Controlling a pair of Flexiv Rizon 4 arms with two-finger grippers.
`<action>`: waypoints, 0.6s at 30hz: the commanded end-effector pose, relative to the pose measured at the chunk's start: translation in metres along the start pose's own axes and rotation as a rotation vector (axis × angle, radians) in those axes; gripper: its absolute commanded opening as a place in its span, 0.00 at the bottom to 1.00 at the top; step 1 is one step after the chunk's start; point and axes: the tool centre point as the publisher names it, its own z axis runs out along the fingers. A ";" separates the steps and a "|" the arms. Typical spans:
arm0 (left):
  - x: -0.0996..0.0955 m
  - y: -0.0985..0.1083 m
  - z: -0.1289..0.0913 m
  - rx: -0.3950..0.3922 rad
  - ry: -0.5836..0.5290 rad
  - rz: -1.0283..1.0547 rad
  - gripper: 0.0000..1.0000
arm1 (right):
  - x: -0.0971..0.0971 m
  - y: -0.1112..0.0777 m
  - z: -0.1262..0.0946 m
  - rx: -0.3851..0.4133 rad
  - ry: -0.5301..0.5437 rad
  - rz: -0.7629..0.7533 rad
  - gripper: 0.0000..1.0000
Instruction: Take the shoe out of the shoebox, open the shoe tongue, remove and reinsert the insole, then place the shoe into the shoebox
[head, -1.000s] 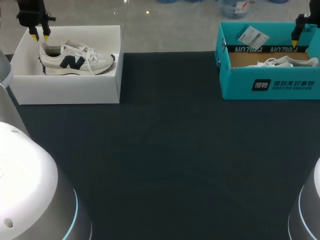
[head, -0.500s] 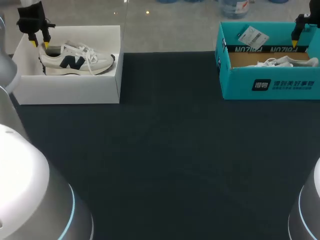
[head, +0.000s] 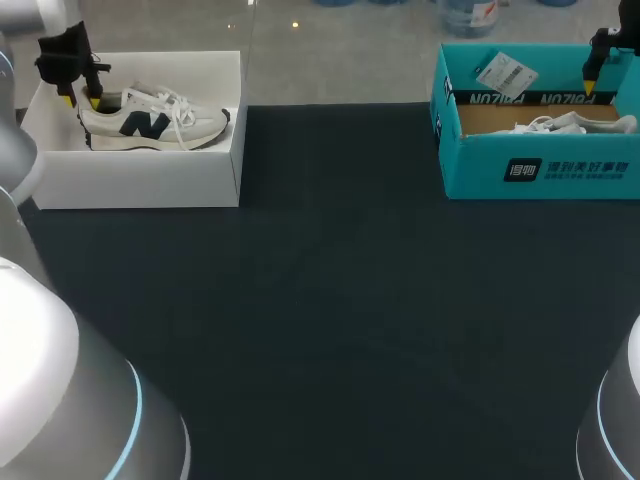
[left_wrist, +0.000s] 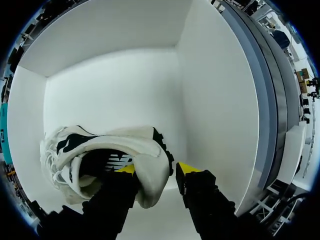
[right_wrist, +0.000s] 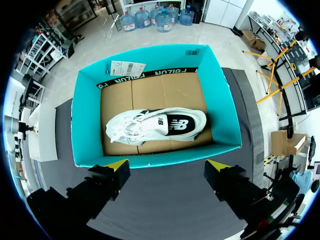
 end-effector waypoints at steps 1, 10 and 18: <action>0.007 0.023 0.014 0.146 -0.003 -0.001 0.47 | 0.000 -0.001 0.000 -0.002 0.001 0.001 1.00; 0.007 0.026 0.032 0.182 0.003 -0.009 0.48 | 0.000 -0.001 0.000 -0.002 0.001 0.001 1.00; 0.006 0.025 0.038 0.200 0.016 -0.003 0.47 | 0.000 -0.001 0.000 -0.002 0.001 0.001 1.00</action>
